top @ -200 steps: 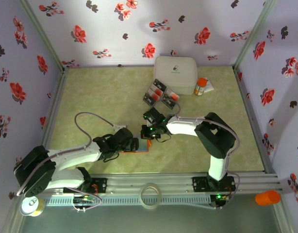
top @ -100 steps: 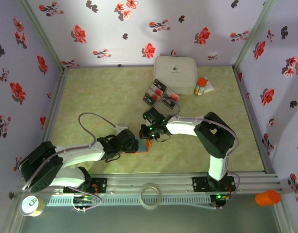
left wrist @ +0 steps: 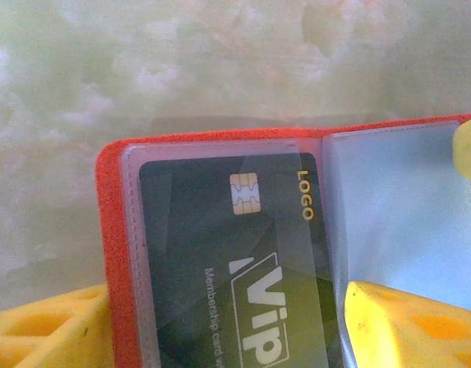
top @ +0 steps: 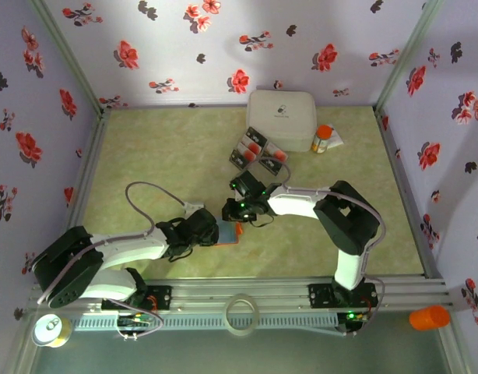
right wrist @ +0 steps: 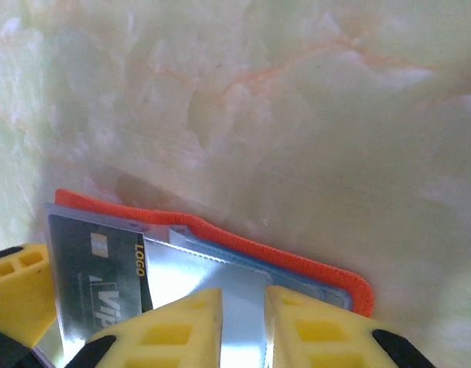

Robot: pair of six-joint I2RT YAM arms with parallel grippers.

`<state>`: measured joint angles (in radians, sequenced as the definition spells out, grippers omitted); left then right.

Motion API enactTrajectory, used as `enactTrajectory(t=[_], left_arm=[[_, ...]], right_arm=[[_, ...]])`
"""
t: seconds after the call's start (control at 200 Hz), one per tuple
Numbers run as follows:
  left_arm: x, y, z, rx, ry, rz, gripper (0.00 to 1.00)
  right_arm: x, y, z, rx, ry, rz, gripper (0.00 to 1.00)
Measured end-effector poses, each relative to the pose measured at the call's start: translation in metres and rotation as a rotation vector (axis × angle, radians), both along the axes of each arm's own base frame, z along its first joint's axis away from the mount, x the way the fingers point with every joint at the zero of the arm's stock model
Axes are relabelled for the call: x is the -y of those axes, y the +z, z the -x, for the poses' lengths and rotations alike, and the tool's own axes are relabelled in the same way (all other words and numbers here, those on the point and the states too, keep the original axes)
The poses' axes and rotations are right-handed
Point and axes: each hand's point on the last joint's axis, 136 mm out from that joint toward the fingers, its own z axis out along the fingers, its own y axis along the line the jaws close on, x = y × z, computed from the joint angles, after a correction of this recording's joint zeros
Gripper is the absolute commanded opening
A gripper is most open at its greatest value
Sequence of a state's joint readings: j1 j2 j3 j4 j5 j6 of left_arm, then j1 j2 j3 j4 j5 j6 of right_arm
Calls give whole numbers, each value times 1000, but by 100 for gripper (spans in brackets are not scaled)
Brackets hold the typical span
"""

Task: Put the credit cards into the card holder
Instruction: Turn over the card slot at the card holder.

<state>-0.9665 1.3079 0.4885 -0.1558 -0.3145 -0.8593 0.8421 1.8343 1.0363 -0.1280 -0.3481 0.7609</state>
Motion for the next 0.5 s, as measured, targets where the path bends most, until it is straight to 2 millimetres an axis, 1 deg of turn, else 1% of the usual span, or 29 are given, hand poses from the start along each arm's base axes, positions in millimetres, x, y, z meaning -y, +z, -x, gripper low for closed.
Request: enactTrajectory(t=[0.095,0.2,0.5], left_arm=[[1,0,0,2,0,3,72],[1,0,0,3,-1,5,71],[1,0,-1,7,-1,9,72]], right_arm=[[0,0,0,-4,-5,-1,34],[0,0,0,-5,-7,-2,36],[-10,8,-1,-18,-12,-62,35]])
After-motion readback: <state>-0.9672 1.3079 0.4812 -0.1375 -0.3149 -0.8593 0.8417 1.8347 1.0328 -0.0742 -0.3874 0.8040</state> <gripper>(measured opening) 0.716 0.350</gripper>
